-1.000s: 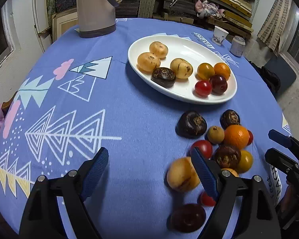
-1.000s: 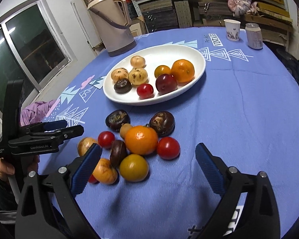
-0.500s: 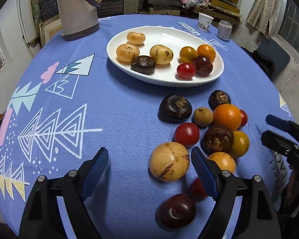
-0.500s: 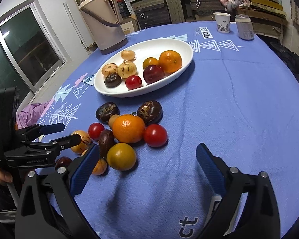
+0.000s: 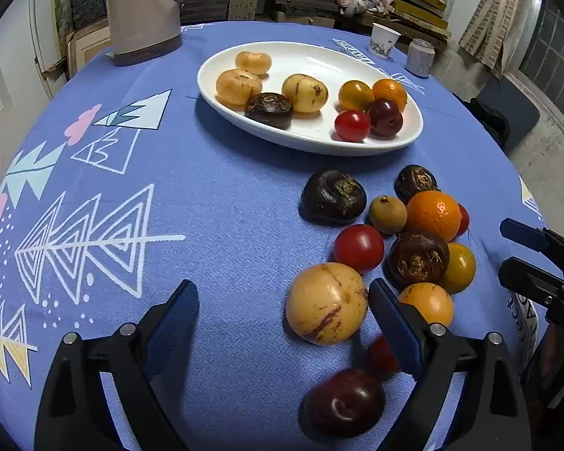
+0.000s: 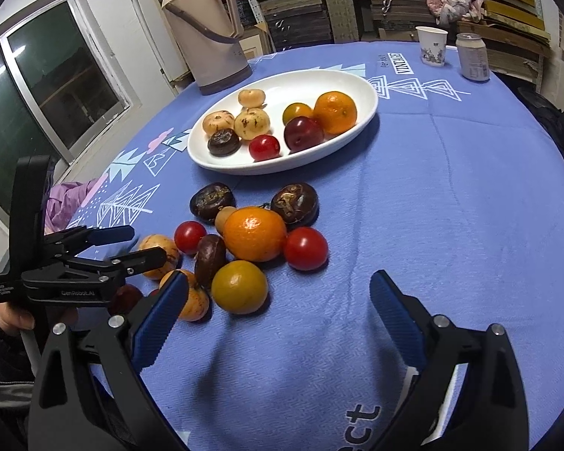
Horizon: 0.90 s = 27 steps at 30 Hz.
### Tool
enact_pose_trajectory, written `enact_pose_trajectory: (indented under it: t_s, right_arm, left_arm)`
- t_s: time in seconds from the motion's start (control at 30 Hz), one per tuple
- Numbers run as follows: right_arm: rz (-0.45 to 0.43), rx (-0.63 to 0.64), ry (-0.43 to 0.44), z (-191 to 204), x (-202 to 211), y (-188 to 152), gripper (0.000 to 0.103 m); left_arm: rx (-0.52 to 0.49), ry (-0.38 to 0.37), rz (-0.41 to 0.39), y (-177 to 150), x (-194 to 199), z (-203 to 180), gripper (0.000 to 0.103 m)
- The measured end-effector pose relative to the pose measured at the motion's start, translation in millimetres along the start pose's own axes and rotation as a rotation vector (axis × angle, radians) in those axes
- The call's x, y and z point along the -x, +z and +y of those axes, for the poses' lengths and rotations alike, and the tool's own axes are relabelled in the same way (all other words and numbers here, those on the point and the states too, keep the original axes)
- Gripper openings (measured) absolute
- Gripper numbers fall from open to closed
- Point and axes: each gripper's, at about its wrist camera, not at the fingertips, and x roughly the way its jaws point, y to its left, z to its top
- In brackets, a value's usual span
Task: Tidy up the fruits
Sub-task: 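Grasp a brown-streaked pale pear with the left tool while the right tool grasps a yellow tomato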
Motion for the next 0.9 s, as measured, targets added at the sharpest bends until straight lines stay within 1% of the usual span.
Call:
enact_pose_trajectory:
  t_s: [0.07, 0.1, 0.13, 0.2, 0.23, 0.4, 0.5, 0.57, 0.6, 0.63, 0.73, 0.9]
  right_arm:
    - [0.005, 0.017, -0.004, 4, -1, 0, 0.095]
    - [0.007, 0.024, -0.006, 5, -1, -1, 0.095]
    - [0.01, 0.037, -0.01, 7, -2, -1, 0.095]
    - [0.017, 0.053, -0.014, 9, -3, -2, 0.095]
    - [0.023, 0.066, -0.017, 11, -4, -3, 0.095]
    - [0.043, 0.139, -0.035, 22, -9, -9, 0.095]
    - [0.043, 0.154, -0.03, 25, -13, -10, 0.094]
    - [0.053, 0.128, -0.02, 23, -18, -9, 0.086]
    - [0.073, 0.103, -0.017, 20, -23, -8, 0.078]
    - [0.084, 0.09, -0.018, 18, -26, -7, 0.072]
    - [0.101, 0.079, -0.036, 17, -35, -8, 0.066]
    - [0.097, 0.113, -0.051, 27, -43, -6, 0.066]
  left_arm:
    - [-0.011, -0.019, 0.002, -2, -1, -3, 0.078]
    - [-0.02, -0.031, 0.008, -2, -2, -5, 0.075]
    - [-0.03, -0.038, 0.016, -3, -3, -6, 0.067]
    - [-0.047, -0.029, 0.009, -5, -4, -9, 0.055]
    - [-0.052, -0.033, 0.008, -5, -4, -10, 0.044]
    - [-0.053, -0.039, 0.004, -4, -4, -10, 0.044]
    - [-0.063, -0.032, 0.002, -5, -5, -12, 0.044]
    - [-0.064, -0.029, 0.002, -5, -5, -12, 0.044]
    - [-0.065, -0.026, 0.001, -5, -5, -13, 0.044]
    - [-0.065, -0.025, 0.001, -5, -5, -13, 0.044]
    - [-0.068, -0.023, 0.0, -5, -5, -13, 0.044]
    - [-0.072, -0.02, -0.002, -6, -5, -13, 0.044]
